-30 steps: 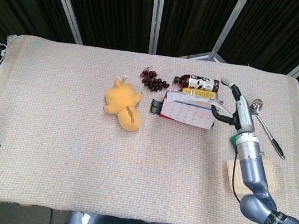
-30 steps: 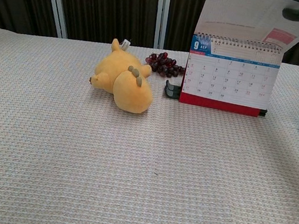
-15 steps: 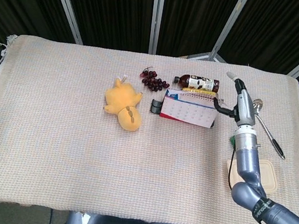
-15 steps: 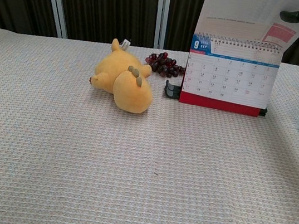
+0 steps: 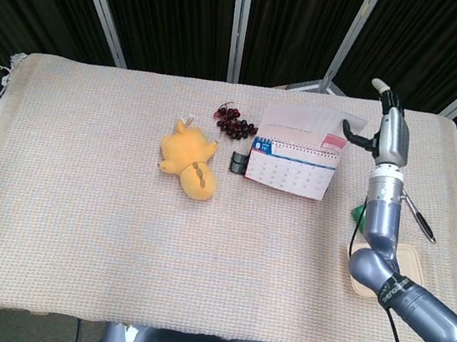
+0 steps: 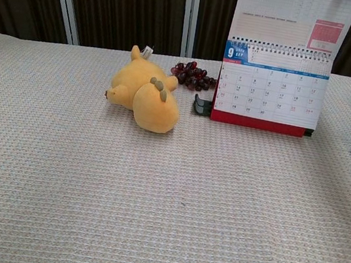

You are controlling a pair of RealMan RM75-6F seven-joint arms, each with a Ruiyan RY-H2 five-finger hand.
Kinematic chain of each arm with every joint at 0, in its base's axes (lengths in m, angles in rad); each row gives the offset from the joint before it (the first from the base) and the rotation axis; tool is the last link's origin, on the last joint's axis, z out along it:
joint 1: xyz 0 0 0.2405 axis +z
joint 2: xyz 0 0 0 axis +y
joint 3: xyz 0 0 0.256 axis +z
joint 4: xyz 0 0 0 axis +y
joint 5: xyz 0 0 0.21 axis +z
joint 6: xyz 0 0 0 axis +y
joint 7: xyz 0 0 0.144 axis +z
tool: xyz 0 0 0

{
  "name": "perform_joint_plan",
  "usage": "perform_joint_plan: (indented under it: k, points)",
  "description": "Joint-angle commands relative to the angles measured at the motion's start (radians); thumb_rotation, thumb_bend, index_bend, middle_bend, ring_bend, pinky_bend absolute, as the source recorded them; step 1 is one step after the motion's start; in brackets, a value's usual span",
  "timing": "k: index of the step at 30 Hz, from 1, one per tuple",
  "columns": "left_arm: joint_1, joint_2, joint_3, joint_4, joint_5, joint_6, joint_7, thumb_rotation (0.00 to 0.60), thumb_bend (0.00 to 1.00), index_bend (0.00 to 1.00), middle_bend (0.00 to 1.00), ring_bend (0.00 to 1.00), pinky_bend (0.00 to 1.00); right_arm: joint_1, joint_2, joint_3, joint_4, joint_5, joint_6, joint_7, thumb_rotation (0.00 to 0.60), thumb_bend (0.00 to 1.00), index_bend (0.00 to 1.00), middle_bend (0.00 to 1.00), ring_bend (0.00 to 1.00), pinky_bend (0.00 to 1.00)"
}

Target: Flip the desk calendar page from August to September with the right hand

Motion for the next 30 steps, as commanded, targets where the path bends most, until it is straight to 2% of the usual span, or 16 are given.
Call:
perform_joint_plan:
  k: [1,6,10,17,25,28,30]
  points:
    - [-0.002,-0.001,-0.002,0.001,-0.005,-0.004,0.001,0.6,0.02,0.0,0.0,0.0,0.0,0.031,-0.019,0.007,0.053,0.031,0.002,-0.042,0.6,0.21,0.14,0.06,0.0,0.01]
    - [-0.005,0.0,-0.005,-0.007,-0.013,-0.011,0.012,0.6,0.02,0.0,0.0,0.0,0.0,0.062,-0.048,-0.001,0.134,0.057,-0.024,-0.085,0.6,0.16,0.08,0.01,0.0,0.0]
    - [-0.01,0.001,-0.004,-0.014,-0.02,-0.023,0.025,0.6,0.02,0.0,0.0,0.0,0.0,0.075,-0.073,-0.055,0.21,0.079,-0.054,-0.184,0.6,0.1,0.01,0.0,0.0,0.0]
    - [-0.008,0.004,-0.002,-0.02,-0.007,-0.011,0.017,0.6,0.02,0.0,0.0,0.0,0.0,0.078,-0.127,-0.082,0.292,0.067,-0.04,-0.219,0.6,0.03,0.0,0.0,0.0,0.0]
    - [-0.005,0.006,-0.001,-0.022,-0.002,-0.005,0.006,0.6,0.02,0.0,0.0,0.0,0.0,0.063,-0.133,-0.079,0.276,0.032,-0.03,-0.193,0.6,0.0,0.0,0.0,0.0,0.0]
    - [-0.004,0.007,-0.002,-0.021,-0.002,-0.002,0.0,0.6,0.02,0.0,0.0,0.0,0.0,0.045,-0.113,-0.073,0.235,-0.01,-0.002,-0.151,0.6,0.0,0.0,0.0,0.0,0.0]
    - [-0.005,0.008,0.0,-0.018,-0.003,-0.008,-0.004,0.6,0.02,0.0,0.0,0.0,0.0,0.015,-0.081,-0.083,0.171,-0.067,0.037,-0.117,0.6,0.0,0.0,0.0,0.0,0.0]
